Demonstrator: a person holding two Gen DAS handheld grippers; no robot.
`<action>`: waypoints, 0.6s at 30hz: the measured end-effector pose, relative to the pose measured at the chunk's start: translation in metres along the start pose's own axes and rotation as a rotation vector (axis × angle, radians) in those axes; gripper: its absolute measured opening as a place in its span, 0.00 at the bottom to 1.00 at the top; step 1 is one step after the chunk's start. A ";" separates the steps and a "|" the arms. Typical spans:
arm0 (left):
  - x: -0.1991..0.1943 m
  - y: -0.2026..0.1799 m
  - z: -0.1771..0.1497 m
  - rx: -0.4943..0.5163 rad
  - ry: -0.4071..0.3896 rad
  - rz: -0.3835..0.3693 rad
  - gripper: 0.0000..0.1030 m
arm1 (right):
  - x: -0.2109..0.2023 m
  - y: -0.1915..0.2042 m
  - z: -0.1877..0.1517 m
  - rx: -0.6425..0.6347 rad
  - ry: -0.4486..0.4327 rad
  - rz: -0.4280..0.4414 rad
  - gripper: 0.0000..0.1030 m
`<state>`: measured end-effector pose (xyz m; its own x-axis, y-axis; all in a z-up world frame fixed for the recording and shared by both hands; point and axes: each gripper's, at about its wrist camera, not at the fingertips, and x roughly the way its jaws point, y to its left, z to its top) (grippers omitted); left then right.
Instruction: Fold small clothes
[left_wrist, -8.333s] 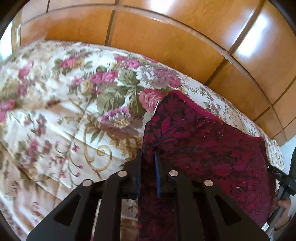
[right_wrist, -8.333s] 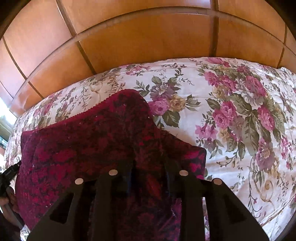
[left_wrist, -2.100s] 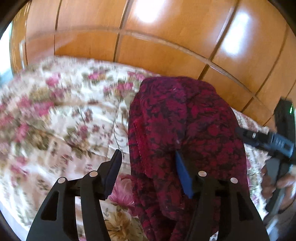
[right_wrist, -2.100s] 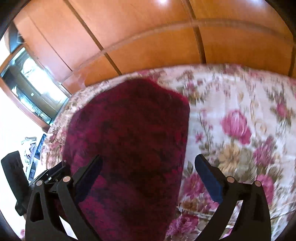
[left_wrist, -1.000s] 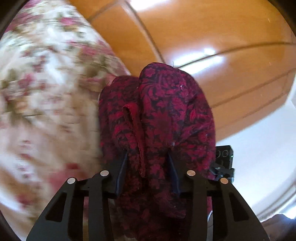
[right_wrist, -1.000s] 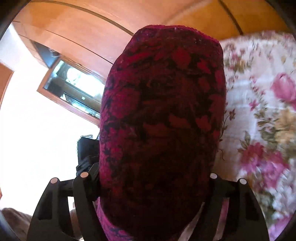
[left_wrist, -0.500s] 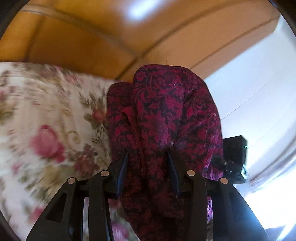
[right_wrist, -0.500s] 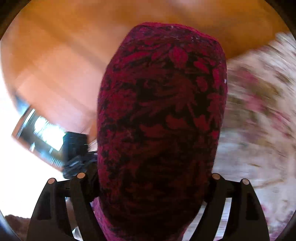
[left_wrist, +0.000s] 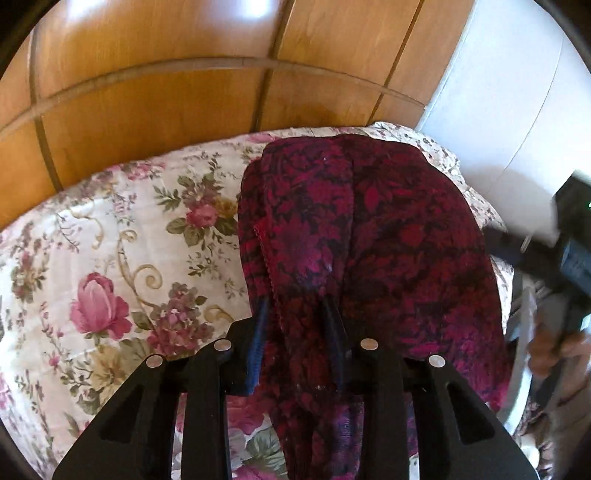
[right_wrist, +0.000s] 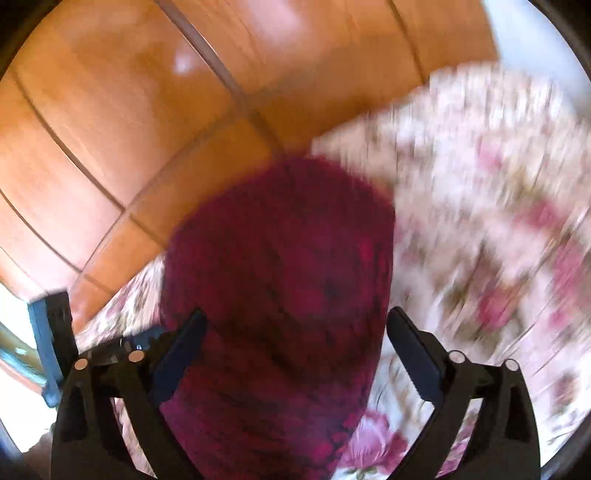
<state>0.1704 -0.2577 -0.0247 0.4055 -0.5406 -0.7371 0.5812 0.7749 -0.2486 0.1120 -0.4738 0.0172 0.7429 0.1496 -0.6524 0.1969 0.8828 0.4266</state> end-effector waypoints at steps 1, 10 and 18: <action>0.002 0.000 0.000 -0.007 -0.009 0.009 0.29 | -0.002 0.009 0.007 -0.029 -0.010 -0.013 0.78; 0.025 0.015 -0.003 -0.117 -0.002 0.061 0.33 | 0.110 0.046 0.008 -0.258 0.076 -0.396 0.84; -0.015 0.008 -0.007 -0.155 -0.088 0.101 0.45 | 0.059 0.037 0.016 -0.186 0.008 -0.329 0.92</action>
<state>0.1645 -0.2410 -0.0203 0.5199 -0.4789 -0.7073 0.4219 0.8640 -0.2749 0.1734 -0.4398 0.0049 0.6540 -0.1527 -0.7409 0.3040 0.9499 0.0726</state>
